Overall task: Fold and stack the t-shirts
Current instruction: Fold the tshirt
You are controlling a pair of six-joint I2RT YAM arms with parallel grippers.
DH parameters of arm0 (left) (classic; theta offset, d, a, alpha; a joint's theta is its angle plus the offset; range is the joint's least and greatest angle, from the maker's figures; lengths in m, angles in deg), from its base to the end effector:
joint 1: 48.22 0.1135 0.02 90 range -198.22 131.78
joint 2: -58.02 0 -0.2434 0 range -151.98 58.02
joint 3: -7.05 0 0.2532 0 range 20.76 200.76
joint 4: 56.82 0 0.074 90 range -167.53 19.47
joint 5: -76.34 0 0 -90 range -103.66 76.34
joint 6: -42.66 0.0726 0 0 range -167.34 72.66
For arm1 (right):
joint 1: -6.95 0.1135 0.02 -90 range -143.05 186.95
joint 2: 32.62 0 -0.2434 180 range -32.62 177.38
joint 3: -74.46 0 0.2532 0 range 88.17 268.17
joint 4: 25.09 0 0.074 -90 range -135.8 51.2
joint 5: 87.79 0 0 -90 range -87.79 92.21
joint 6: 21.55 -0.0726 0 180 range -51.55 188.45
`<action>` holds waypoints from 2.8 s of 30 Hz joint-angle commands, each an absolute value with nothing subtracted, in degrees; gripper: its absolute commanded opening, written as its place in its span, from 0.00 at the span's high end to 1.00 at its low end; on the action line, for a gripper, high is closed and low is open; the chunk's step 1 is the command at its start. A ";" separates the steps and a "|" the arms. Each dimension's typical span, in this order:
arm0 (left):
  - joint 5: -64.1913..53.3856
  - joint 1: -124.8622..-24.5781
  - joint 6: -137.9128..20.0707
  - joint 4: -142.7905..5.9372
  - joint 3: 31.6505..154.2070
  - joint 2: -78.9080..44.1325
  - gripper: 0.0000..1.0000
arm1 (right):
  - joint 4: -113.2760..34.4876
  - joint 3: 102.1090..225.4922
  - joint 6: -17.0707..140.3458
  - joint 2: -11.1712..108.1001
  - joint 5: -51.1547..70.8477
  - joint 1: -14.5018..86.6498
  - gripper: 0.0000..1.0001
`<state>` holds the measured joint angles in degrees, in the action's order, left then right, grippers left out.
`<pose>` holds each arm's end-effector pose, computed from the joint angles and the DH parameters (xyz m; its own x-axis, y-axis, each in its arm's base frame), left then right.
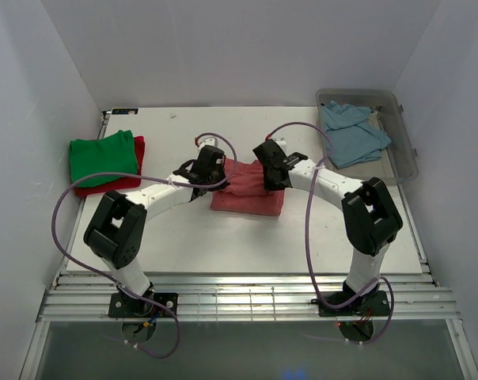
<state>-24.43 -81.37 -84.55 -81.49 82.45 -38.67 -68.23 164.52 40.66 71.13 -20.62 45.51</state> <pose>0.3300 -0.1993 0.1588 -0.7384 -0.2273 -0.6349 -0.0227 0.9493 -0.3134 0.3311 0.2279 0.1720 -0.7695 -0.0639 -0.6354 -0.0562 0.9979 -0.0322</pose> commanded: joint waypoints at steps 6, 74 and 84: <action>-27.10 -79.51 -81.97 -81.96 95.02 -44.73 0.68 | -66.66 177.10 46.30 77.78 -22.48 41.49 0.64; -25.00 -91.99 -85.32 -64.98 77.07 -37.87 1.00 | -45.49 160.36 49.38 58.89 -1.23 42.45 0.85; -27.29 -89.10 -78.63 -69.30 89.48 -43.84 0.80 | -45.21 154.25 47.71 56.59 1.68 43.25 0.69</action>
<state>-26.53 -91.14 -81.19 -66.72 87.41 -41.77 -46.90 153.92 47.87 55.61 0.14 43.44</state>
